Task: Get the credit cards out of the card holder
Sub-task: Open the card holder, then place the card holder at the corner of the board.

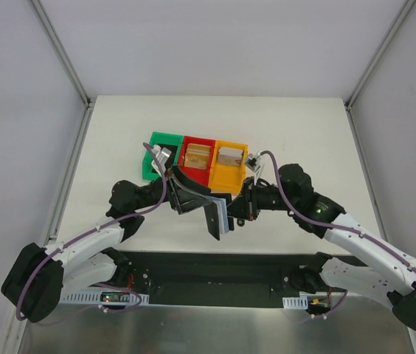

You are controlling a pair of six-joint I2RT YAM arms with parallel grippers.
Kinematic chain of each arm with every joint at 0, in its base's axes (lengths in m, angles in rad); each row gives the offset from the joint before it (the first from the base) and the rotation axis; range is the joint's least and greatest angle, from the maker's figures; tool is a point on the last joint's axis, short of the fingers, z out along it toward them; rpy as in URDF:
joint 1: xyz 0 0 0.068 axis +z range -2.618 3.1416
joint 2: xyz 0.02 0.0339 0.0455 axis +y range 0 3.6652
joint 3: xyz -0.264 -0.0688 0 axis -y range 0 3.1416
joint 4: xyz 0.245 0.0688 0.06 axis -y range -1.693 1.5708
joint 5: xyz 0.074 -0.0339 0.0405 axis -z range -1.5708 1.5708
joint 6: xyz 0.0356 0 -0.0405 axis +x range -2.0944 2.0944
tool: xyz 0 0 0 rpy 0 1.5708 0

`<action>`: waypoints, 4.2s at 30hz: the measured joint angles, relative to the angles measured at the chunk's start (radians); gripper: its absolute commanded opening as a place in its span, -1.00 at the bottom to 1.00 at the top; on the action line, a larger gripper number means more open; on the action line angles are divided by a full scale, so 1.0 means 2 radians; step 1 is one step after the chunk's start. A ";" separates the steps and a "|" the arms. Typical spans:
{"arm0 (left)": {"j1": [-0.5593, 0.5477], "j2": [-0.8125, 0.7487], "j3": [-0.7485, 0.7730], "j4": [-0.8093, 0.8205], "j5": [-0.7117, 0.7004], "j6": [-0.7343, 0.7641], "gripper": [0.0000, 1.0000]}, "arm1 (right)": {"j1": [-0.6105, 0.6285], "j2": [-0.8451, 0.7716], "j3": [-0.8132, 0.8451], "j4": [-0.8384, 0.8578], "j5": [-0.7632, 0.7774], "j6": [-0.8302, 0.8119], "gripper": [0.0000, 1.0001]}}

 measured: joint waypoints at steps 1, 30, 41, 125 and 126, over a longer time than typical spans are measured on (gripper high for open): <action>0.000 -0.001 0.000 -0.003 -0.002 0.001 0.54 | 0.000 -0.001 0.005 -0.009 0.003 -0.004 -1.00; -0.001 0.031 -0.036 0.068 -0.005 -0.071 0.69 | -0.001 -0.004 0.051 -0.107 0.099 -0.022 -1.00; -0.021 0.000 -0.056 0.061 -0.005 -0.068 0.63 | -0.048 -0.020 -0.001 -0.052 0.068 0.028 -1.00; -0.050 -0.123 0.121 -0.465 -0.133 0.175 -1.00 | -0.081 -0.054 -0.034 -0.040 0.075 0.035 0.46; -0.050 -0.122 0.127 -0.480 -0.138 0.180 -1.00 | -0.081 -0.058 -0.027 -0.053 0.087 0.026 0.47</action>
